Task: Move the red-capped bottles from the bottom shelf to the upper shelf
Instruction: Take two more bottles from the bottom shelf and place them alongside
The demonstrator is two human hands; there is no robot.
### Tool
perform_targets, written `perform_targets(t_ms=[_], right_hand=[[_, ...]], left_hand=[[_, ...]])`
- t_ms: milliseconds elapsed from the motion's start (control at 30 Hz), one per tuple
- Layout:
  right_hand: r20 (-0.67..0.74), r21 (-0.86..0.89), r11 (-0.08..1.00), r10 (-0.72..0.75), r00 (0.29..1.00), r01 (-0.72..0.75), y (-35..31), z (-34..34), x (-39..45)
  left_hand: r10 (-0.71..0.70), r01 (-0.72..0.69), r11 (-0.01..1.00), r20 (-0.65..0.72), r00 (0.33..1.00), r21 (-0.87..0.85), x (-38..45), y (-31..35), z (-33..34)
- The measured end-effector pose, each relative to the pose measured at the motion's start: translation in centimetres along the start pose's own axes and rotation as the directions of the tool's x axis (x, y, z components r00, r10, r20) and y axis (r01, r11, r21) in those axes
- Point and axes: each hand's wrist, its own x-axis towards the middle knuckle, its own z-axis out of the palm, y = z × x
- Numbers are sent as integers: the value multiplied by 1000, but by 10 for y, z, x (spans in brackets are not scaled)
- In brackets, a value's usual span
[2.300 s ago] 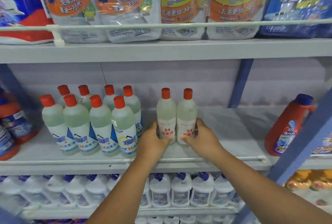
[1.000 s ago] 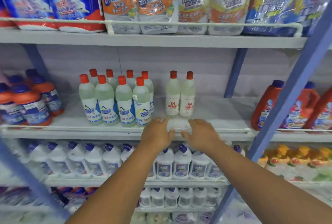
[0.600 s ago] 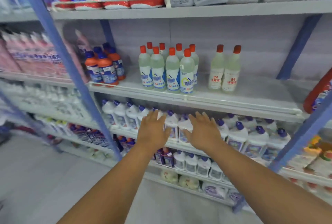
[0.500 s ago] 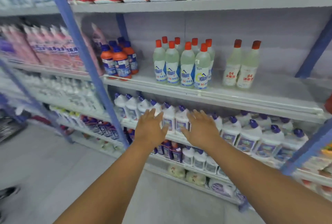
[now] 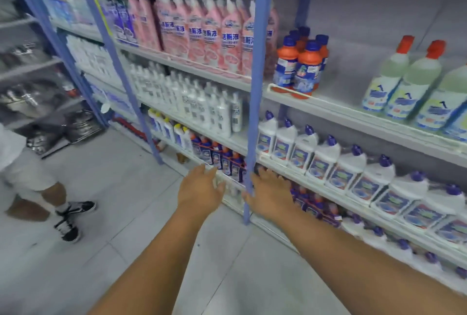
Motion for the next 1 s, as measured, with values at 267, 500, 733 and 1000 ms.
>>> perform_targets(t_ms=[267, 500, 733, 1000], right_hand=[[55, -23, 1000, 4, 998, -3, -108, 27, 83], [123, 17, 998, 51, 991, -54, -123, 52, 176], [180, 45, 994, 85, 980, -95, -143, 96, 295], [290, 80, 977, 167, 942, -197, -165, 156, 399]], left_hand=[[-50, 52, 998, 66, 997, -26, 60, -125, -15], [-35, 36, 999, 141, 989, -6, 143, -169, 5], [-57, 49, 998, 211, 976, 40, 249, -223, 33], [-75, 69, 997, 335, 939, 30, 348, -294, 101]])
